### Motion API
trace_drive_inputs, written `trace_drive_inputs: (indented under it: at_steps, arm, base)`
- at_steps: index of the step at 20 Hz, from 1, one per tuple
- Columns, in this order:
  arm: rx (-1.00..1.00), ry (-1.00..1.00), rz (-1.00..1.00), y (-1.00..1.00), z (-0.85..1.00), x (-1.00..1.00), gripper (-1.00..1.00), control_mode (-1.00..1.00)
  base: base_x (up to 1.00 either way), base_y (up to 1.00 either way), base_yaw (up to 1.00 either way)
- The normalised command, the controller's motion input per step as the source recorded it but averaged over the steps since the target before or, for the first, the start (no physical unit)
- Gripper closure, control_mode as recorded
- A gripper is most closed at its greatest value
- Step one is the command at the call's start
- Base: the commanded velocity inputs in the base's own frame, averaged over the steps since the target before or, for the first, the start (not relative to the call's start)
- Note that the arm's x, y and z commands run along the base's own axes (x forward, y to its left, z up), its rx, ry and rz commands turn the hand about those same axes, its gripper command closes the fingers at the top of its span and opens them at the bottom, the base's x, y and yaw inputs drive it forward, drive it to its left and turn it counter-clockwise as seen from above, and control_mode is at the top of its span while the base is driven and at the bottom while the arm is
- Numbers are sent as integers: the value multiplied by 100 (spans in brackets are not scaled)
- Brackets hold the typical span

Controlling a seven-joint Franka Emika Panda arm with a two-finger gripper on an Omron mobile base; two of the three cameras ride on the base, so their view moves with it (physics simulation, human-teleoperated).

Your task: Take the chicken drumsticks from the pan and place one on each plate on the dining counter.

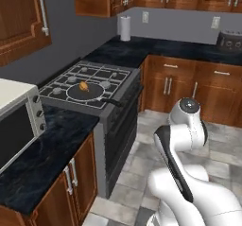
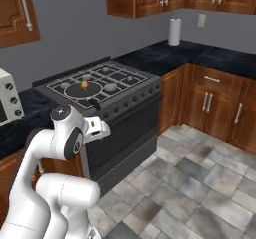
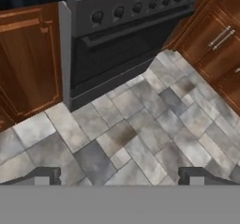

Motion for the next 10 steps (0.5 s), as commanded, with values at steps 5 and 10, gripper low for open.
trace_drive_inputs:
  at_steps: [5, 10]
  arm:
    - [0, 0, 0, 0, 0, 0, -100, 100]
    - [0, 0, 0, 0, 0, 0, -100, 100]
  base:
    - [100, 0, 41]
    - [82, 1, 35]
